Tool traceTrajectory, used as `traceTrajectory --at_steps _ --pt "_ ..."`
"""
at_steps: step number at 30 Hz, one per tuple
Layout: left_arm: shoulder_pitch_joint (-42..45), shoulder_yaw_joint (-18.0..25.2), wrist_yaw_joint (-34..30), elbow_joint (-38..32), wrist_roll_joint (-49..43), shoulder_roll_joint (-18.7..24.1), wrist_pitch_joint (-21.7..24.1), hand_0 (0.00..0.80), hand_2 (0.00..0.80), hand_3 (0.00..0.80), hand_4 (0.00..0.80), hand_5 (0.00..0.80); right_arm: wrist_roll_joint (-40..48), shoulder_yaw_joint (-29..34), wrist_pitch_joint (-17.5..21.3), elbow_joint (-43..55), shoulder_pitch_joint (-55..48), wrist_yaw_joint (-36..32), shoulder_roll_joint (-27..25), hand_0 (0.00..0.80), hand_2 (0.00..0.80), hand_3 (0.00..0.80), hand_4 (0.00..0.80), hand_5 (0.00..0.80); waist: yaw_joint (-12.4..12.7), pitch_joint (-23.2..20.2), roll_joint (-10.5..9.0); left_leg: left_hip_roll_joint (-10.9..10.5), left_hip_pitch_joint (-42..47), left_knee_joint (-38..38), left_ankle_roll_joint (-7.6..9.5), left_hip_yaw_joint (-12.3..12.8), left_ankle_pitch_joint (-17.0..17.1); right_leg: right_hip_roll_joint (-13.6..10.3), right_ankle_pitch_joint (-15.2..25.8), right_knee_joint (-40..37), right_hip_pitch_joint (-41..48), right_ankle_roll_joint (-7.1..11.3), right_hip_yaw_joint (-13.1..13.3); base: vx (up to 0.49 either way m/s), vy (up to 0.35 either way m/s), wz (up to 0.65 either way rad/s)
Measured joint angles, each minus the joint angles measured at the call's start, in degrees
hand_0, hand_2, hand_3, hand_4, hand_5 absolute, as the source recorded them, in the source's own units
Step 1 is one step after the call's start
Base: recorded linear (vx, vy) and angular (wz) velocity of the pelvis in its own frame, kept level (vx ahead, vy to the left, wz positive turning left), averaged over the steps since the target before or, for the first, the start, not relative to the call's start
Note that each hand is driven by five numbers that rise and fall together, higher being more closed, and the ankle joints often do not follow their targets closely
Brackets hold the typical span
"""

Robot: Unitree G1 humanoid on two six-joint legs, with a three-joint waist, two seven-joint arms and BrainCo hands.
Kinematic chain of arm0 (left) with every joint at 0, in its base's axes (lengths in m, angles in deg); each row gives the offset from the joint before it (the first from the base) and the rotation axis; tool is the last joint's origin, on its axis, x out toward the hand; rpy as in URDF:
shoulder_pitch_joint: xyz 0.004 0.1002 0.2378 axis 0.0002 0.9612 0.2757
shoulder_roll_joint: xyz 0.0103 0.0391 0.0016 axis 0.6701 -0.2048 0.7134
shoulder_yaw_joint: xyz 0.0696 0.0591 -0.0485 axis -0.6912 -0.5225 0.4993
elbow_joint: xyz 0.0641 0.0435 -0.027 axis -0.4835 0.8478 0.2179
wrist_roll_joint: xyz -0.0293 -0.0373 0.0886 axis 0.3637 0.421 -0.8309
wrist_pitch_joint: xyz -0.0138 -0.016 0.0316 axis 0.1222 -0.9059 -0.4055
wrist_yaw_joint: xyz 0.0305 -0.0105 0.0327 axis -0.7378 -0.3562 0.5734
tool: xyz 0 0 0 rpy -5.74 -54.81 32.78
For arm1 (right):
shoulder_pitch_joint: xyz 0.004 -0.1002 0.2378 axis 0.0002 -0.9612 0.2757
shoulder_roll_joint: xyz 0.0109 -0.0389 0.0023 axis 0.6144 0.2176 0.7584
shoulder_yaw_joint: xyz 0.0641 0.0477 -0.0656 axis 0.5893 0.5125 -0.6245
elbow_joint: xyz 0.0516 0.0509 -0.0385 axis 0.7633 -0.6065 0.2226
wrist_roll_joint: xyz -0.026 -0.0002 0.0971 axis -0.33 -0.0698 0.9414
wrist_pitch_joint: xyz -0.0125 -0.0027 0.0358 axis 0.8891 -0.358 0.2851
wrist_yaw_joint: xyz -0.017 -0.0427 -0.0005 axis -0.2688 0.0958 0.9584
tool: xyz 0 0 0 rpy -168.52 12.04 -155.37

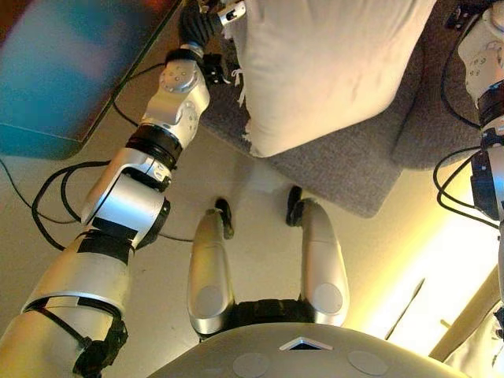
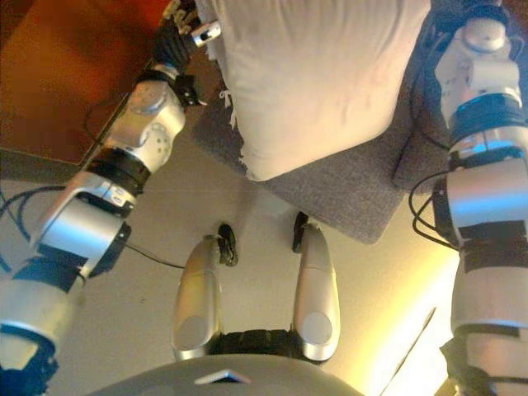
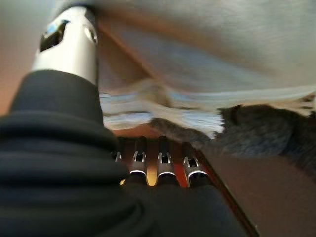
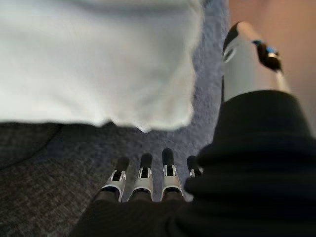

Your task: Pick up the cushion and take it to the sofa

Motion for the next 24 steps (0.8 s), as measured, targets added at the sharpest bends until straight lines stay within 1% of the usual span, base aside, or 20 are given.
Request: traceTrajectory --at_steps 4,6,7,9,13,16,20,24 --pt "1.2 0.2 -1.9 0.0 -0.1 1.4 0.1 0.000 0.000 0.000 0.000 0.000 1.2 0.2 0.0 -0.4 -0.1 -0.2 -2.1 0.000 0.000 0.000 0.000 0.000 0.1 -0.2 0.26 0.0 3.9 -3.3 -0.25 0.0 0.6 0.3 0.3 -3.0 4.1 0.08 -0.8 0.013 0.005 0.01" --pt "2.3 0.3 -2.5 0.0 -0.1 1.9 0.1 0.000 0.000 0.000 0.000 0.000 1.2 0.8 0.4 -0.4 -0.1 -0.8 -3.2 0.000 0.000 0.000 0.000 0.000 0.2 -1.3 0.93 0.0 4.5 -4.4 -0.28 0.0 0.8 0.5 0.5 -4.2 4.8 0.22 -1.0 0.017 0.012 0.00" --pt "3.1 1.1 -2.9 0.0 -0.1 2.0 0.1 0.000 0.000 0.000 0.000 0.000 1.2 1.5 0.4 -0.4 -0.1 -1.4 -3.5 0.000 0.000 0.000 0.000 0.000 0.2 -1.7 1.24 -0.1 4.8 -5.1 -0.23 0.1 1.0 0.5 0.8 -4.9 5.1 0.24 -1.0 0.039 0.024 -0.02" --pt "4.6 2.1 -3.2 0.0 -0.1 2.4 0.1 0.000 0.000 0.000 0.000 0.000 1.3 2.2 0.4 -0.3 -1.1 -2.3 -3.7 0.000 0.000 0.000 0.000 0.000 0.1 -1.7 1.26 -0.2 6.8 -7.1 -0.32 0.5 1.7 0.6 1.1 -6.2 6.9 0.25 -1.2 0.035 0.022 0.00" --pt "7.8 2.4 -4.1 0.0 -0.1 2.4 0.3 0.000 0.000 0.000 0.000 0.000 2.8 3.8 0.9 0.2 -5.2 -3.0 -4.3 0.000 0.000 0.000 0.000 0.000 0.2 -3.3 1.46 -0.3 9.2 -10.7 -0.51 0.5 2.8 0.8 1.6 -9.5 9.4 0.32 -2.2 0.006 0.030 0.06" --pt "9.8 2.7 -4.2 -0.3 -0.2 2.4 0.9 0.000 0.000 0.000 0.000 0.000 3.5 4.7 1.1 0.9 -6.8 -3.9 -4.7 0.000 0.000 0.000 0.000 0.000 0.2 -3.3 1.47 -0.8 11.4 -13.6 -0.48 0.6 3.9 1.0 2.8 -12.1 11.6 0.51 -2.4 0.004 0.035 0.00" --pt "12.7 4.2 -4.6 -2.5 -0.7 2.4 1.5 0.000 0.000 0.000 0.000 0.000 3.9 6.9 1.6 6.7 -10.7 -5.0 -5.0 0.000 0.000 0.000 0.000 0.000 0.2 -3.3 1.43 -0.8 13.9 -15.4 -0.33 0.7 4.2 1.5 3.9 -15.2 14.7 0.90 -2.6 0.021 0.042 -0.02" --pt "16.8 5.2 -4.6 -7.1 -1.2 2.3 2.1 0.000 0.000 0.000 0.000 0.000 3.8 8.3 2.4 12.5 -16.3 -6.2 -4.9 0.000 0.000 0.000 0.000 0.000 0.2 -4.0 1.08 -1.0 16.8 -17.8 -0.13 0.8 4.7 1.6 4.8 -18.2 17.9 1.33 -3.1 0.049 0.037 0.03"
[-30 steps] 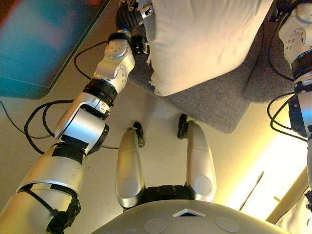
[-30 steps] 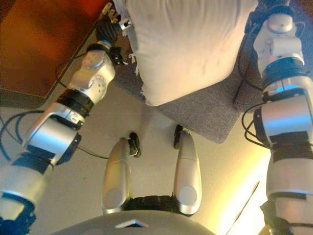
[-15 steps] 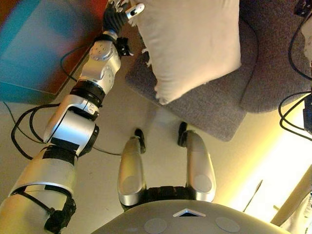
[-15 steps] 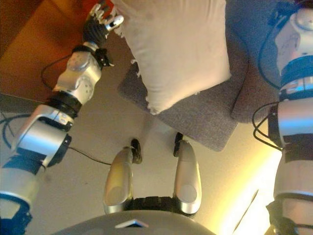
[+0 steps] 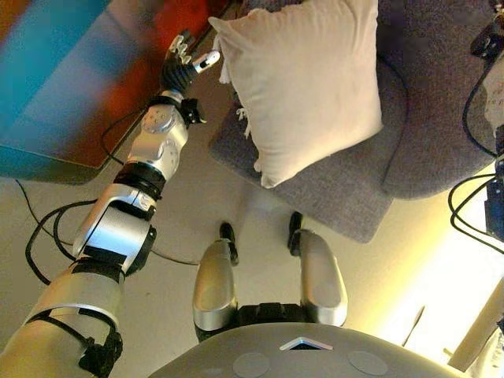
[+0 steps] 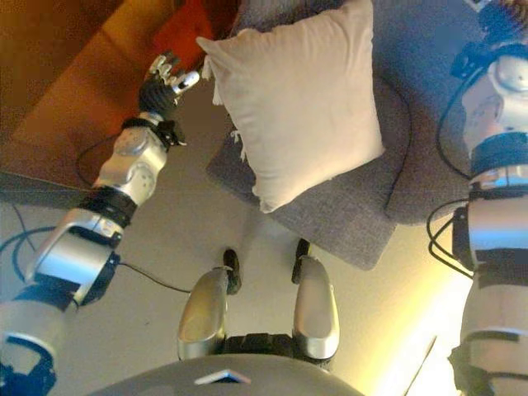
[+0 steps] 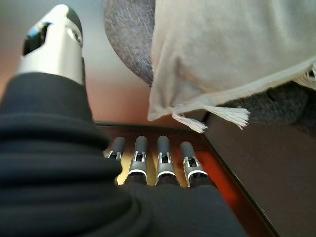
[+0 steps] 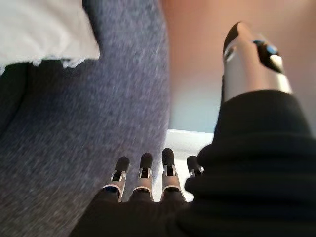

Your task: Pick up the cushion and take it to the sofa

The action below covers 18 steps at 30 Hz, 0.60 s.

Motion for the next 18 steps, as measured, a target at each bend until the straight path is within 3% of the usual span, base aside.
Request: traceTrajectory --at_steps 4,11,18 --pt "6.5 2.4 0.3 -4.7 -0.1 -0.9 0.0 0.000 0.000 0.000 0.000 0.000 -0.2 2.4 0.1 8.0 -9.9 -1.0 1.2 0.000 0.000 0.000 0.000 0.000 -0.1 -3.4 -0.74 -0.4 3.9 -4.9 0.13 0.5 1.3 0.4 1.6 -5.2 4.1 0.56 -0.4 0.066 0.045 -0.01" --pt "21.0 4.3 1.1 -12.9 -2.4 -5.3 -0.2 0.000 0.000 0.000 0.000 0.000 -0.5 4.8 0.4 19.9 -29.5 -2.3 11.4 0.000 0.000 0.000 0.000 0.000 -0.3 -11.7 -2.38 -1.2 12.3 -13.3 0.29 2.2 2.4 1.4 4.1 -15.3 12.8 1.93 -0.6 0.064 0.051 -0.06" --pt "33.7 8.5 -1.6 -20.4 -2.3 -8.6 -3.9 0.000 0.000 0.000 0.000 0.000 -1.8 5.3 1.6 32.5 -46.7 -6.4 21.3 0.000 0.000 0.000 0.000 0.000 -0.3 -14.3 -2.67 -2.0 16.7 -17.5 0.54 3.8 2.9 1.6 5.9 -21.2 17.3 2.79 0.3 -0.006 0.040 -0.07"
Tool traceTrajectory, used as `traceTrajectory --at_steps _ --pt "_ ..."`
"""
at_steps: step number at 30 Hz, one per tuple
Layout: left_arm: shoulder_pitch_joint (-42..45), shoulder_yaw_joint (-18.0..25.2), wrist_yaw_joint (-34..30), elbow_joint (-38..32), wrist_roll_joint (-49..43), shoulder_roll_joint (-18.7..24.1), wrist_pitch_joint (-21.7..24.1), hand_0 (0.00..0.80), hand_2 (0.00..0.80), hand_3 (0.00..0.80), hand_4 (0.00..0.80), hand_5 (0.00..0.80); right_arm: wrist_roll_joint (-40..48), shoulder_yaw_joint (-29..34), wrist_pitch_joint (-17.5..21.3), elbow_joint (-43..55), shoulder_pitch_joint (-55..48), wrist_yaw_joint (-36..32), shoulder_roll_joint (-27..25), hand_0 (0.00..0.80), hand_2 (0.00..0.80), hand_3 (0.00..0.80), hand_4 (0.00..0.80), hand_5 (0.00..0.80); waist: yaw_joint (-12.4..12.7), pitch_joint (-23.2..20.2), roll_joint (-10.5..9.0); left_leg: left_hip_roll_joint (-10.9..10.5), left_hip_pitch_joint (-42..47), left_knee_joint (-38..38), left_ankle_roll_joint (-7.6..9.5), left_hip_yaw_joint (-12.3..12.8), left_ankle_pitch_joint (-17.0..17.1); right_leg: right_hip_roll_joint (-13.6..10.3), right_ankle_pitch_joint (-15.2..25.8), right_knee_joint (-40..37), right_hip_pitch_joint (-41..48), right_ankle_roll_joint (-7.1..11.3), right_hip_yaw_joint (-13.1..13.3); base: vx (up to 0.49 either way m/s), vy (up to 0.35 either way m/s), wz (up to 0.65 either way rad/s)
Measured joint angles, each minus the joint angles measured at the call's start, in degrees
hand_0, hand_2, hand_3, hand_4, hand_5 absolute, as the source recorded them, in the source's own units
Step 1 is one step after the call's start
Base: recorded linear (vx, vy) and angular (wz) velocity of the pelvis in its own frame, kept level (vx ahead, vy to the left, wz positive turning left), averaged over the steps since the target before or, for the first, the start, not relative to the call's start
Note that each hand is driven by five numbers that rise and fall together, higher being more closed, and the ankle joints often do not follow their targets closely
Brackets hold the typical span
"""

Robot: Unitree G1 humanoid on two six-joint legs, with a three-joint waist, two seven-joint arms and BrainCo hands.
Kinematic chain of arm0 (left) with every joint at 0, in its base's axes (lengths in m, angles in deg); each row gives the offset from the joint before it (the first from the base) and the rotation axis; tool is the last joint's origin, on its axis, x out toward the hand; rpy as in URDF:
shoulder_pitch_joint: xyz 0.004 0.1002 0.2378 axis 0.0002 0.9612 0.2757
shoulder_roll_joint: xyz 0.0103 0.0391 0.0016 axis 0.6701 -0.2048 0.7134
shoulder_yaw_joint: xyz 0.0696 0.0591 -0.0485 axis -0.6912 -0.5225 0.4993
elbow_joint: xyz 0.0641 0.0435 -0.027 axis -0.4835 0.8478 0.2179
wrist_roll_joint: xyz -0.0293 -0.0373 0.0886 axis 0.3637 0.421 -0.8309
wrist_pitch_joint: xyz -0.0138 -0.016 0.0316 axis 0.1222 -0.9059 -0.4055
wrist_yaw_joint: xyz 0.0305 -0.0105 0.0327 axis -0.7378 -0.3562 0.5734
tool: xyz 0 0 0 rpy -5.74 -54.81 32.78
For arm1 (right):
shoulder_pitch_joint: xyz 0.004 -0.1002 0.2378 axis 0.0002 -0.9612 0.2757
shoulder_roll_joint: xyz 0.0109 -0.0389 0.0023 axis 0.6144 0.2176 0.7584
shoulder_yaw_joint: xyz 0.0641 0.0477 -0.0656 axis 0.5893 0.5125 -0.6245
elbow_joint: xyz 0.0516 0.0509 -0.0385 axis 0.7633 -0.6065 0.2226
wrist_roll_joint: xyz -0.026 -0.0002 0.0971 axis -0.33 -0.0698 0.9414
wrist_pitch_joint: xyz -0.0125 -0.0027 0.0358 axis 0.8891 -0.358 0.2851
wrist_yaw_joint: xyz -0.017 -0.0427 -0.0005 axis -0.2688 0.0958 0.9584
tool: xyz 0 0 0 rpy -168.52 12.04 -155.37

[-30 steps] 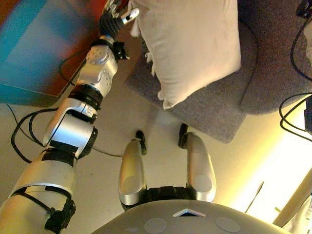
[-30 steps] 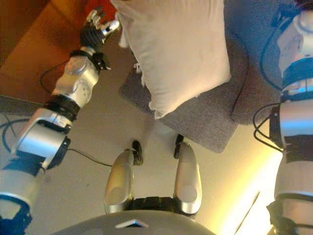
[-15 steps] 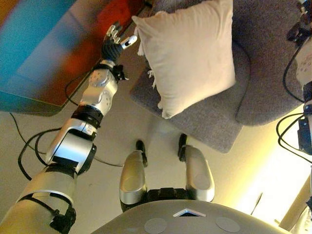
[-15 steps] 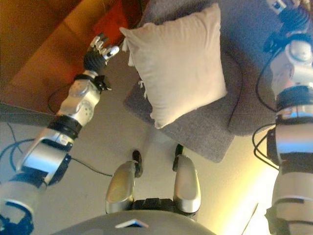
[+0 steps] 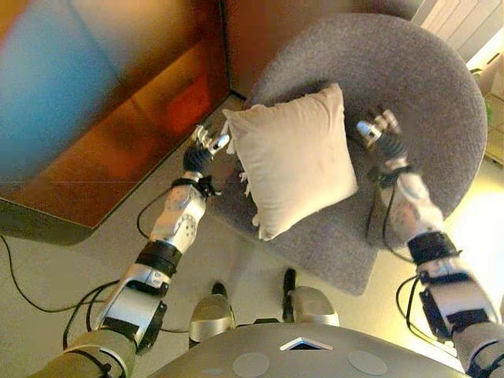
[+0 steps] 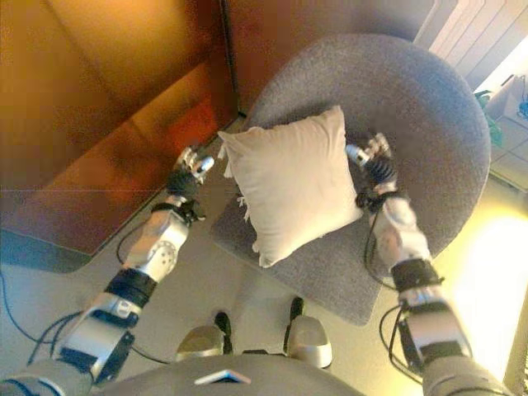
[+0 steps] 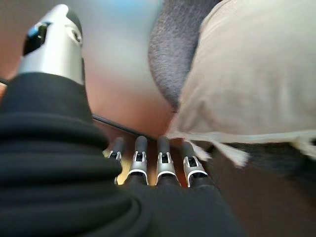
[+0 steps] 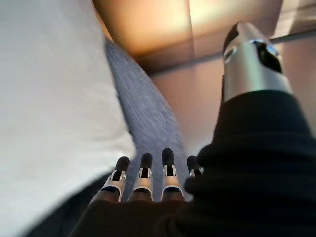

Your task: Pick up the cushion and take it to the sofa

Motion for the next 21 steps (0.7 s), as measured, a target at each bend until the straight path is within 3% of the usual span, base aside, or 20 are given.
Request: traceTrajectory --at_steps 5,12,21 --pt "7.4 0.7 -5.9 -7.3 0.0 0.1 -1.2 0.000 0.000 0.000 0.000 0.000 -1.2 -0.9 2.1 4.6 -8.3 -1.9 4.3 0.000 0.000 0.000 0.000 0.000 0.1 -0.2 0.08 -0.6 0.4 -1.4 0.20 0.0 0.7 -0.2 0.8 -1.7 0.6 0.21 0.1 -0.079 0.015 -0.01" --pt "13.0 0.4 -8.5 -7.5 0.6 0.1 -0.7 0.000 0.000 0.000 0.000 0.000 0.1 -3.4 4.8 4.6 -14.4 -3.7 5.9 0.000 0.000 0.000 0.000 0.000 0.1 -1.1 1.16 -1.0 1.9 -4.3 0.34 0.0 2.0 -0.3 1.6 -3.2 1.6 0.37 -0.3 -0.037 -0.007 0.03" --pt "15.0 -1.1 -10.6 -7.6 1.3 0.1 -0.4 0.000 0.000 0.000 0.000 0.000 3.7 -5.9 5.4 4.6 -16.7 -5.3 8.3 0.000 0.000 0.000 0.000 0.000 0.1 -1.5 1.69 -0.9 2.0 -5.7 0.14 -0.3 3.2 0.1 2.8 -5.3 2.5 0.04 -0.9 -0.014 -0.003 0.02"
